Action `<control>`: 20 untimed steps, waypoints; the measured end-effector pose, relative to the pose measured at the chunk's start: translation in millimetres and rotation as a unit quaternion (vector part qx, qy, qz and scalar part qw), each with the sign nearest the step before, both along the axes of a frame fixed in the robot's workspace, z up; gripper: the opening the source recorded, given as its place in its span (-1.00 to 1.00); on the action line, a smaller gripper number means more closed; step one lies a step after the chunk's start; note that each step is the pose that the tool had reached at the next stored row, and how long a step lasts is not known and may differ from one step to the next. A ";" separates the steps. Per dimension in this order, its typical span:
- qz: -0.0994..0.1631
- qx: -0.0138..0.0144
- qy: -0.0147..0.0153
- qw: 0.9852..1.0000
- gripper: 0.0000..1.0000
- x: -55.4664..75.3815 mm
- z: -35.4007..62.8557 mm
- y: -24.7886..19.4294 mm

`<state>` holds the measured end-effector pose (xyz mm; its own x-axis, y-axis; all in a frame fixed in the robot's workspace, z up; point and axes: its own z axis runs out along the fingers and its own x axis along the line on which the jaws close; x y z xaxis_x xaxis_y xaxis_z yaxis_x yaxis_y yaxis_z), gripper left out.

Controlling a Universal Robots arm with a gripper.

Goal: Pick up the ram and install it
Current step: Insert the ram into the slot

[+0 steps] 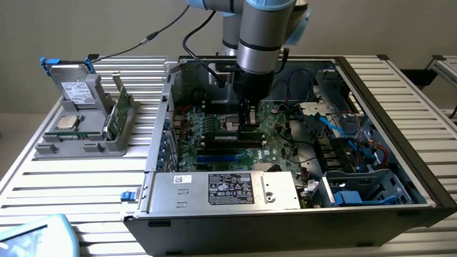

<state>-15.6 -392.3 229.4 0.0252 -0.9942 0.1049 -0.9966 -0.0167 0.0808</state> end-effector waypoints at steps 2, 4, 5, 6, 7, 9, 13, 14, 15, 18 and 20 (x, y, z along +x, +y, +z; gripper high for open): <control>0.000 0.000 0.000 1.000 -0.73 -0.2 -0.9 0.1; 0.000 0.000 -0.001 1.000 -0.73 -0.6 -1.8 0.0; 0.000 0.000 -0.001 1.000 -0.73 -0.7 -2.1 0.0; 0.000 0.000 -0.001 1.000 -0.73 -0.8 -2.1 -0.1; 0.000 0.000 -0.001 1.000 -0.73 -0.9 -2.4 0.0; 0.000 0.000 -0.001 1.000 -0.73 -1.1 -2.7 0.0; 0.000 -0.001 -0.002 1.000 -0.73 -1.3 -3.4 0.0; 0.000 -0.001 -0.002 1.000 -0.73 -1.3 -3.6 0.0; 0.000 -0.002 -0.002 1.000 -0.73 -1.3 -3.8 0.0; 0.000 -0.003 -0.002 1.000 -0.73 -1.3 -4.5 0.0; 0.000 -0.003 -0.002 1.000 -0.73 -1.3 -5.0 0.0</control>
<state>-16.9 -392.3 224.5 0.0247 -0.9935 0.1115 -0.9969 -0.0162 0.0767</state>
